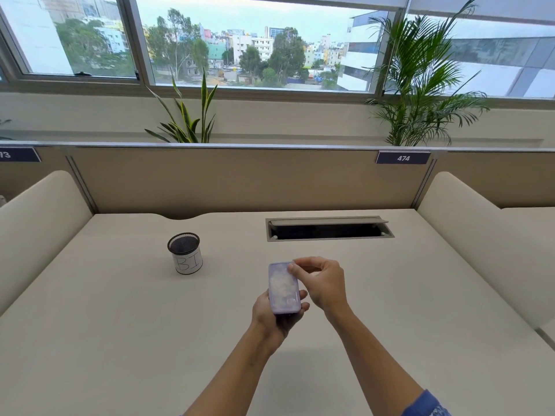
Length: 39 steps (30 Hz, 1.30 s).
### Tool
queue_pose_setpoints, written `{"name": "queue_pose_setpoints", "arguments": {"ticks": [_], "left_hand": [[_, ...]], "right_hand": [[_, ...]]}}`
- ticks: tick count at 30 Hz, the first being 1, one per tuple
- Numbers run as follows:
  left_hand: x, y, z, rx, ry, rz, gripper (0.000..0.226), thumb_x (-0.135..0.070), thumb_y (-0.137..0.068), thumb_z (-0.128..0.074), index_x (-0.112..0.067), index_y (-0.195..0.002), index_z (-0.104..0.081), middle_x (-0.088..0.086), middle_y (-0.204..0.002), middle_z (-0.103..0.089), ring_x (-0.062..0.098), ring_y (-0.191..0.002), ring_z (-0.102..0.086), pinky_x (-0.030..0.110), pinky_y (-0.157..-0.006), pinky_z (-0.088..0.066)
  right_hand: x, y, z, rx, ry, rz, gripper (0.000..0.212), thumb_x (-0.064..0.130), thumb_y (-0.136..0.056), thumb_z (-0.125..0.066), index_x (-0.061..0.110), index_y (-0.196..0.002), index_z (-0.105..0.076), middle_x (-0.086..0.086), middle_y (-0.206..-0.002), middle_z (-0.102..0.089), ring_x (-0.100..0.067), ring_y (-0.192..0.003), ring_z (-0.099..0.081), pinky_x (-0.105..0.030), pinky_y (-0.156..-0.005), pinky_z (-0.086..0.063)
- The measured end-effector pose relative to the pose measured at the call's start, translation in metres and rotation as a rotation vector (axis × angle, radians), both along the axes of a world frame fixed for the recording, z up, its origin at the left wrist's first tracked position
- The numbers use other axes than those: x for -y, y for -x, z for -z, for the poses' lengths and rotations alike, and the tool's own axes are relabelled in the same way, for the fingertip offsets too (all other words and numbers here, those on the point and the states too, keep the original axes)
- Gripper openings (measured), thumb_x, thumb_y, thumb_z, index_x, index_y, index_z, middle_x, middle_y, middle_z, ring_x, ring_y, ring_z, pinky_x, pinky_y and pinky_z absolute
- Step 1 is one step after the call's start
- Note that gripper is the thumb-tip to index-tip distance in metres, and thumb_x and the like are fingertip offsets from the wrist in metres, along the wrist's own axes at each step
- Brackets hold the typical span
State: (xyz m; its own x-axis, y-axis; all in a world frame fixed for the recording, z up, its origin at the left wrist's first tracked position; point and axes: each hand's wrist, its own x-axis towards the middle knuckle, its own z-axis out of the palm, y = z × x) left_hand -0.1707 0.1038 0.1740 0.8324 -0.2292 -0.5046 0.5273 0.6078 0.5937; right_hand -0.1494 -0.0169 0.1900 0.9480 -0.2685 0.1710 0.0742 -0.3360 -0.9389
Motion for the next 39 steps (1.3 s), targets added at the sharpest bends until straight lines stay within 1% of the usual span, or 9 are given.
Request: {"name": "queue_pose_setpoints", "arguments": {"ticks": [6,9,14,21,24,26,31,34,39], "left_hand": [[0.000,0.001,0.003,-0.007,-0.021,0.008,0.035,-0.022,-0.101,-0.033,-0.002,-0.104,-0.063,0.018,-0.064,-0.072,0.029,-0.047,-0.064,0.028,-0.044,-0.055],[-0.002,0.001,0.003,0.011,-0.015,0.028,0.037,-0.026,-0.102,-0.032,-0.003,-0.105,-0.061,0.017,-0.063,-0.071,0.029,-0.047,-0.063,0.028,-0.044,-0.056],[-0.005,-0.002,0.001,0.034,-0.035,0.054,0.039,-0.027,-0.103,-0.030,-0.004,-0.104,-0.061,0.017,-0.063,-0.070,0.030,-0.046,-0.063,0.028,-0.043,-0.055],[-0.006,-0.002,0.000,0.062,-0.053,0.063,0.039,-0.027,-0.104,-0.030,-0.004,-0.105,-0.061,0.017,-0.064,-0.070,0.029,-0.047,-0.062,0.027,-0.044,-0.055],[-0.009,-0.004,0.000,0.067,-0.062,0.070,0.037,-0.023,-0.103,-0.029,-0.003,-0.106,-0.061,0.017,-0.065,-0.069,0.028,-0.046,-0.061,0.027,-0.044,-0.054],[-0.010,-0.005,-0.001,0.075,-0.069,0.078,0.036,-0.021,-0.101,-0.030,-0.003,-0.106,-0.061,0.017,-0.064,-0.068,0.028,-0.046,-0.061,0.027,-0.043,-0.054],[-0.013,-0.007,-0.004,0.103,-0.071,0.102,0.037,-0.024,-0.102,-0.030,-0.004,-0.107,-0.060,0.016,-0.063,-0.067,0.026,-0.047,-0.060,0.028,-0.044,-0.053],[-0.012,-0.009,-0.006,0.105,-0.085,0.115,0.037,-0.025,-0.101,-0.030,-0.003,-0.109,-0.060,0.016,-0.064,-0.068,0.027,-0.048,-0.060,0.027,-0.045,-0.053],[-0.012,-0.009,-0.007,0.101,-0.085,0.133,0.037,-0.025,-0.102,-0.028,-0.003,-0.108,-0.058,0.014,-0.063,-0.068,0.026,-0.047,-0.061,0.026,-0.044,-0.054]], "right_hand": [[0.001,0.002,0.002,0.083,0.008,-0.035,0.011,0.026,-0.075,-0.082,0.026,-0.085,-0.077,0.011,-0.083,-0.075,-0.006,-0.076,-0.070,-0.024,-0.071,-0.058],[0.000,0.002,0.002,0.107,-0.006,-0.043,0.012,0.026,-0.076,-0.081,0.028,-0.087,-0.076,0.012,-0.086,-0.075,-0.007,-0.078,-0.069,-0.023,-0.071,-0.058],[-0.001,0.001,0.004,0.130,-0.052,-0.050,0.013,0.022,-0.078,-0.080,0.026,-0.089,-0.076,0.012,-0.089,-0.074,-0.004,-0.078,-0.068,-0.013,-0.065,-0.054],[-0.001,-0.002,0.007,0.146,-0.058,-0.081,0.013,0.022,-0.079,-0.079,0.032,-0.086,-0.074,0.014,-0.089,-0.073,-0.005,-0.080,-0.067,-0.014,-0.067,-0.054],[0.000,-0.004,0.003,0.100,-0.030,-0.107,0.010,0.027,-0.080,-0.078,0.035,-0.083,-0.071,0.017,-0.085,-0.072,-0.001,-0.082,-0.066,-0.015,-0.068,-0.054],[0.002,-0.006,0.000,0.042,-0.042,-0.151,0.006,0.033,-0.081,-0.076,0.033,-0.083,-0.070,0.019,-0.083,-0.071,0.001,-0.080,-0.065,-0.013,-0.063,-0.053],[0.003,-0.008,-0.010,-0.066,-0.074,-0.290,0.018,0.042,-0.083,-0.071,0.031,-0.097,-0.066,0.012,-0.098,-0.069,-0.005,-0.087,-0.066,-0.016,-0.063,-0.053],[0.001,-0.010,-0.015,-0.124,-0.066,-0.352,0.014,0.038,-0.090,-0.064,0.029,-0.101,-0.068,0.007,-0.100,-0.070,-0.011,-0.091,-0.067,-0.017,-0.063,-0.052],[-0.001,-0.014,-0.019,-0.174,-0.091,-0.387,0.009,0.029,-0.094,-0.061,0.030,-0.097,-0.070,0.007,-0.099,-0.069,-0.010,-0.094,-0.065,-0.016,-0.063,-0.052]]}}
